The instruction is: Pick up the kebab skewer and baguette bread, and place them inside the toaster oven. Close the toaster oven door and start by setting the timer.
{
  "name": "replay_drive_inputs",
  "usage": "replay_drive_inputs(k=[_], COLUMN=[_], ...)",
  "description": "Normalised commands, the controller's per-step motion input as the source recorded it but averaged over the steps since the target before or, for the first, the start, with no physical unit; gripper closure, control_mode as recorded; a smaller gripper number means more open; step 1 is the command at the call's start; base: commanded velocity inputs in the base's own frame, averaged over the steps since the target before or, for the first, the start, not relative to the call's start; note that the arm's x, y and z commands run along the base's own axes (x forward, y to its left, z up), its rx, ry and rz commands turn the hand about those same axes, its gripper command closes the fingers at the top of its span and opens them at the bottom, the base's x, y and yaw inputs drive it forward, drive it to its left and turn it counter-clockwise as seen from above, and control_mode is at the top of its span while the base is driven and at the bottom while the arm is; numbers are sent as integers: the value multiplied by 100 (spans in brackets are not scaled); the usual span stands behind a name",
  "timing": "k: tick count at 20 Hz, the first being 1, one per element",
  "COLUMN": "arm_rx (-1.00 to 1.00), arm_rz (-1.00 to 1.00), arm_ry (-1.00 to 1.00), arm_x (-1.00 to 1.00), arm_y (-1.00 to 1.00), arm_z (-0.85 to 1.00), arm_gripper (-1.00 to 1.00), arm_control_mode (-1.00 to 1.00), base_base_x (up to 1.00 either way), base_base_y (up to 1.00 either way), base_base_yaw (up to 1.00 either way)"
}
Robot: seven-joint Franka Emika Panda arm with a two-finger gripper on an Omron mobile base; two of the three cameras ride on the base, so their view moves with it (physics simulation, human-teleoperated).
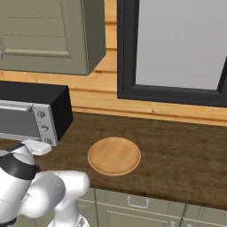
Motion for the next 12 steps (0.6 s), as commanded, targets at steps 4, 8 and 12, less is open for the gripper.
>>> replay_drive_inputs(k=[4, 8, 12], arm_rx=[0, 0, 0], arm_rz=[0, 0, 0], arm_ry=[0, 0, 0], arm_x=[5, 7, 23], arm_y=[22, 24, 6], arm_z=[-23, -22, -6], arm_gripper=[-100, -100, -100], arm_control_mode=[-100, -100, -100], base_base_x=[0, 0, 0], base_base_y=[0, 0, 0], base_base_yaw=[0, 0, 0])
